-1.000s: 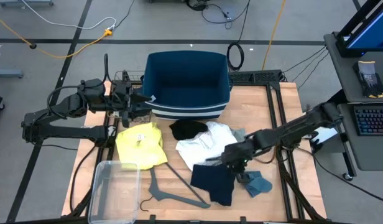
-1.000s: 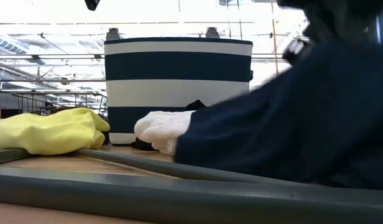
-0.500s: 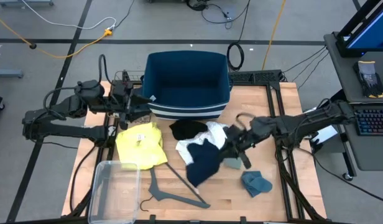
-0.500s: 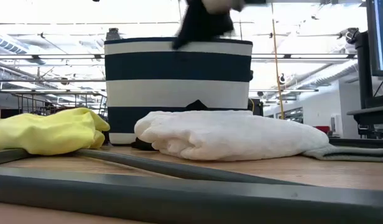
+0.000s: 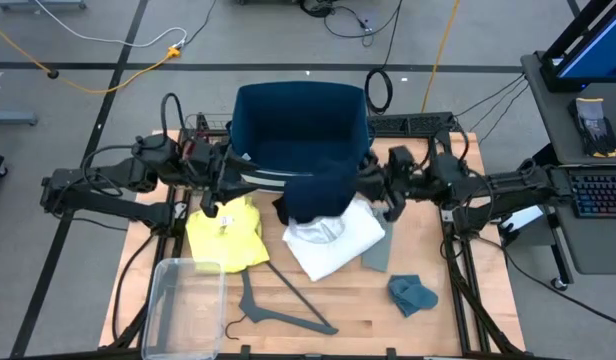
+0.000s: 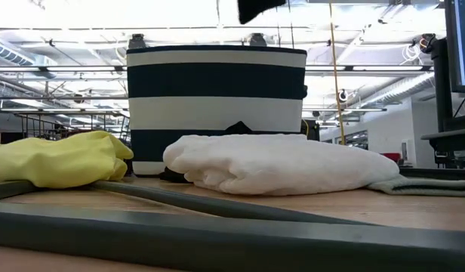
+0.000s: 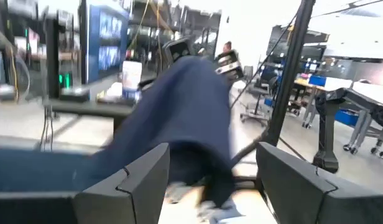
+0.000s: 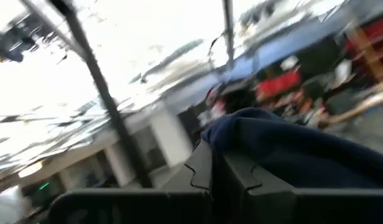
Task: Pick & Place Cloths
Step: Put the blue shorts into the brown wire basket
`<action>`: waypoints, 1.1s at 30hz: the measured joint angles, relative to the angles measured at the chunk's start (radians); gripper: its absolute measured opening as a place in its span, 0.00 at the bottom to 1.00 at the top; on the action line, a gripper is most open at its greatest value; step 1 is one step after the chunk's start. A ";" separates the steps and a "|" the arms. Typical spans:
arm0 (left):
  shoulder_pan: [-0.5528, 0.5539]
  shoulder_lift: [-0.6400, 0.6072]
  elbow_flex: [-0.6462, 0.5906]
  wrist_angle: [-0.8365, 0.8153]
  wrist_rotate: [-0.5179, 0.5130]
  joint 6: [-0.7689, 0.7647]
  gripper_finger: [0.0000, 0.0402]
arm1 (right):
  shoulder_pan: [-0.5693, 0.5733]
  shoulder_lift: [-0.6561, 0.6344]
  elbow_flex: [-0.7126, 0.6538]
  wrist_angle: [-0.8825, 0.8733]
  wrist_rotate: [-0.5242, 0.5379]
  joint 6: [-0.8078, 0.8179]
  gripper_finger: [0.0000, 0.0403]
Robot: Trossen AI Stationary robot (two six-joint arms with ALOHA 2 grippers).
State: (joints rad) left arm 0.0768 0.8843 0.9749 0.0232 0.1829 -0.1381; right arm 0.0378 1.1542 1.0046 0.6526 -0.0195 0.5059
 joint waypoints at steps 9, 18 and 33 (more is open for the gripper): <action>-0.032 0.095 0.000 0.301 -0.010 0.184 0.60 | -0.066 0.006 0.000 0.133 0.125 -0.131 0.00; -0.071 0.263 0.015 0.490 -0.191 0.406 0.60 | -0.066 0.014 0.000 0.139 0.186 -0.213 0.00; -0.084 0.496 0.345 0.137 -0.340 0.561 0.60 | -0.077 0.071 0.000 0.138 0.202 -0.212 0.00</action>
State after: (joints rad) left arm -0.0073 1.3798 1.3194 0.1599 -0.1569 0.4233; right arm -0.0395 1.2247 1.0050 0.7904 0.1829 0.2939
